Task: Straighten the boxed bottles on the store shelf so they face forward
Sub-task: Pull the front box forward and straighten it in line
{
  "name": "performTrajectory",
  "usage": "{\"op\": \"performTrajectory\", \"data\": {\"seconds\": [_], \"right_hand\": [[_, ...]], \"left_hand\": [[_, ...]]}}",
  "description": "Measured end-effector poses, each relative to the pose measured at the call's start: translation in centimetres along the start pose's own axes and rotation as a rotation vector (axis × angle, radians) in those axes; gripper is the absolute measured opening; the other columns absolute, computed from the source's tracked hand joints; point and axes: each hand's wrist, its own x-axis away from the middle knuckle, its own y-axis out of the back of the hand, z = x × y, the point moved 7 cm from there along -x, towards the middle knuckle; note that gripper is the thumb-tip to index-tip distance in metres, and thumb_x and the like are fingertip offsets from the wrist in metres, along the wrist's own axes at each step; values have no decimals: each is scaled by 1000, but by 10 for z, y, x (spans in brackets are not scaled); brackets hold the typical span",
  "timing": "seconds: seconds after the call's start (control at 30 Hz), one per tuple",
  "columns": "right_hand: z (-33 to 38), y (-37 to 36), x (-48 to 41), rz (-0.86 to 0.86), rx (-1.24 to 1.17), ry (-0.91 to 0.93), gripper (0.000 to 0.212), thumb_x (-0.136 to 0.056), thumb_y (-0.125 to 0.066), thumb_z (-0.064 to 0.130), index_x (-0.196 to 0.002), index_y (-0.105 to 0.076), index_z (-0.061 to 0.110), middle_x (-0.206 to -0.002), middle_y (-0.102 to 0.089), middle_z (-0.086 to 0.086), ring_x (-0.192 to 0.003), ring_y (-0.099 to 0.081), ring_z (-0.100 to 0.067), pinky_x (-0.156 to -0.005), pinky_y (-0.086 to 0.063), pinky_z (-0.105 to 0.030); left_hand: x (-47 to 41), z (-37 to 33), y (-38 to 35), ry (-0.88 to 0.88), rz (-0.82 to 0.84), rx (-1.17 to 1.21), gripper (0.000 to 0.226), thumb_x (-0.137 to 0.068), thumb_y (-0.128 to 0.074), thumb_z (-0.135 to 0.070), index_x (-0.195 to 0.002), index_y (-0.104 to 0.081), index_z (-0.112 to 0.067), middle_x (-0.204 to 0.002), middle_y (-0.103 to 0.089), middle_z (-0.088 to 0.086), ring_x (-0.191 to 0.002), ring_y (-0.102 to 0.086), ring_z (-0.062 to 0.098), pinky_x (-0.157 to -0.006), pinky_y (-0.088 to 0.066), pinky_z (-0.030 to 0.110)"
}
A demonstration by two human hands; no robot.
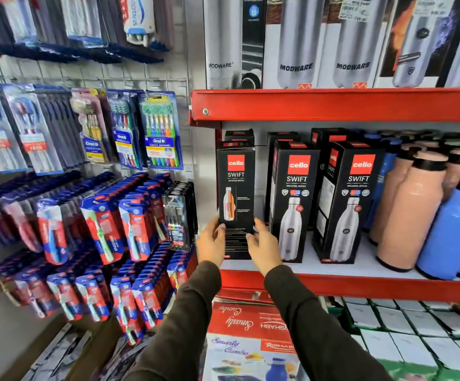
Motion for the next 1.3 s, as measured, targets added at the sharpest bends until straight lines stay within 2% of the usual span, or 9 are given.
{"op": "performTrajectory", "data": {"seconds": [0.1, 0.23, 0.63, 0.8, 0.87, 0.97, 1.07, 1.23, 1.3], "right_hand": [[0, 0, 4, 20, -50, -6, 66, -87, -62, -2, -146, -36, 11, -134, -57, -13, -109, -56, -11, -101, -44, -25], [1, -2, 2, 2, -22, 46, 84, -73, -80, 8, -144, -38, 21, -133, -59, -6, -119, -57, -16, -106, -48, -40], [19, 2, 7, -165, -24, 94, 102, -47, -89, 52, -134, -37, 39, -127, -57, 11, -116, -59, -9, -96, -53, -36], [20, 7, 6, -179, -20, 109, 99, -49, -89, 43, -134, -38, 36, -126, -58, 11, -117, -57, -9, -100, -52, -38], [20, 7, 5, -152, -28, 123, 101, -48, -89, 38, -135, -37, 34, -126, -57, 10, -119, -55, -9, -103, -50, -38], [23, 4, 7, -110, -41, 132, 102, -49, -89, 36, -136, -35, 34, -128, -54, 7, -122, -52, -11, -106, -47, -38], [25, 1, 9, -68, -44, 139, 100, -57, -87, 29, -140, -30, 36, -129, -50, 10, -127, -47, -12, -110, -42, -37], [14, -5, 9, 22, -6, 98, 110, -74, -77, 23, -154, -2, 30, -158, -26, 1, -146, -26, -15, -121, -25, -39], [10, -6, 9, 28, 19, 89, 103, -79, -73, 20, -154, -3, 28, -163, -19, -1, -150, -18, -15, -123, -21, -40]], "left_hand": [[-2, 1, 6, 25, 2, 54, 38, -97, -54, -17, -134, -55, -9, -128, -64, 12, -111, -60, 14, -99, -47, 29], [0, 2, 10, 23, -12, 177, 37, -92, -62, -24, -128, -61, -15, -122, -69, 9, -109, -67, 16, -100, -53, 45], [15, -24, 18, -80, -82, 199, 36, -76, -78, -39, -109, -74, -23, -103, -76, -7, -95, -71, -2, -89, -59, 35], [16, -23, 21, -120, -96, 184, 31, -85, -67, -46, -108, -73, -27, -102, -76, -8, -96, -70, 4, -89, -58, 35], [8, -22, 22, -122, -96, 183, 28, -95, -55, -38, -118, -66, -27, -117, -70, -5, -108, -65, 8, -95, -54, 34], [-10, -20, 13, -44, 32, 139, 36, -100, -42, -17, -136, -50, -18, -134, -56, 0, -119, -51, 9, -104, -39, 27], [-19, -13, 6, 47, 170, 179, 36, -101, -37, -13, -136, -46, -16, -132, -57, 5, -120, -54, 19, -110, -39, 37], [-17, -9, 10, 48, 185, 175, 31, -101, -41, -13, -131, -44, -13, -124, -57, 1, -119, -54, 22, -110, -41, 45], [-14, -8, 10, 17, 188, 152, 29, -100, -43, -14, -129, -45, -13, -125, -58, 1, -118, -55, 22, -107, -43, 43]]}}
